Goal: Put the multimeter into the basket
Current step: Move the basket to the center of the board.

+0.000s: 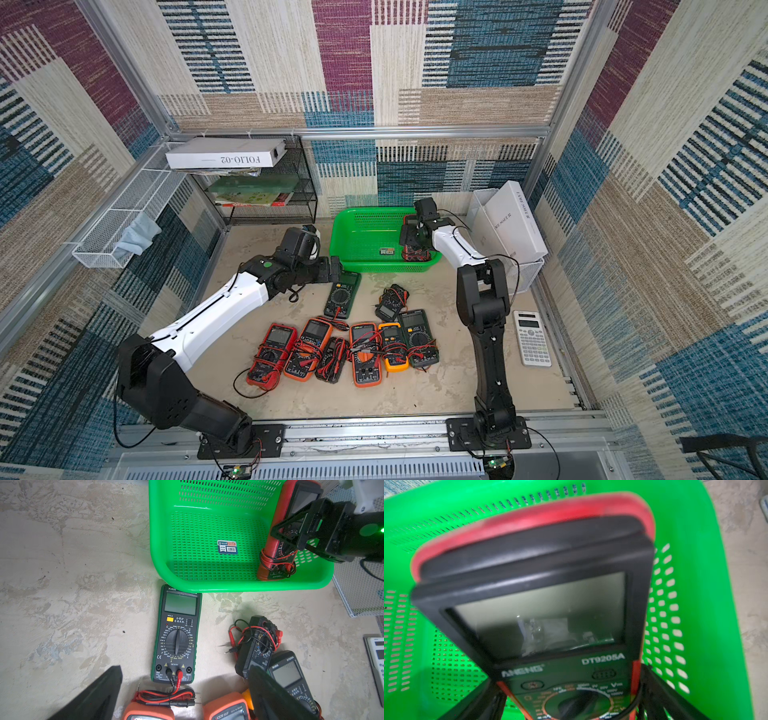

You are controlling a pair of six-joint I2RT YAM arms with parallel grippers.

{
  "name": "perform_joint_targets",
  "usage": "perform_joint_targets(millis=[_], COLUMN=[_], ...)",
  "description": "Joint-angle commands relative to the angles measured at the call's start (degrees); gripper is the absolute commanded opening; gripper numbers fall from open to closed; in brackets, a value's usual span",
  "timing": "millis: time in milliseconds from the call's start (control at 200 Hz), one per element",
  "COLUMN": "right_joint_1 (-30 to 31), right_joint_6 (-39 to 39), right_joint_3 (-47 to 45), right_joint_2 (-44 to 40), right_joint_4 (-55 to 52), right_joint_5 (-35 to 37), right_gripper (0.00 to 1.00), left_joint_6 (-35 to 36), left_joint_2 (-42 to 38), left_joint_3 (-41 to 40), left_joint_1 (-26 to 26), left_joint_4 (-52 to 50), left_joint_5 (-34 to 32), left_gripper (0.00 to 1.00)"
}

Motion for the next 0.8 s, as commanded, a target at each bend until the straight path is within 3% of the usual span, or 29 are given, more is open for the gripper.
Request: perform_joint_targets(millis=[0, 210, 296, 356, 506, 796], right_joint_1=[0.4, 0.8, 1.7, 0.7, 1.4, 3.4], right_joint_6=[-1.1, -2.5, -4.5, -3.5, -4.4, -2.6], right_joint_3=[-0.9, -2.7, -9.4, -4.4, -2.2, -7.1], right_joint_2=[-1.8, -5.5, -9.1, -7.1, -5.9, -13.0], right_joint_4=[1.9, 4.4, 13.0, 7.9, 6.6, 6.1], right_joint_5=[1.9, 2.6, 5.1, 1.5, 2.5, 2.3], right_gripper=[1.0, 1.0, 0.99, 0.99, 1.0, 1.0], left_joint_6=[0.5, 0.4, 0.0, 0.0, -0.3, -0.3], left_joint_2=[0.3, 0.2, 0.2, 0.3, 0.3, 0.4], left_joint_3=[0.7, 1.0, 0.7, 0.7, 0.4, 0.5], left_joint_1=[0.0, 0.1, 0.0, 0.0, 0.0, 0.0], left_joint_4=[-0.1, -0.4, -0.2, -0.3, 0.1, -0.1], left_joint_5=[0.6, 0.7, 0.7, 1.0, 1.0, 1.0], left_gripper=[0.99, 0.99, 0.99, 0.99, 0.99, 0.99])
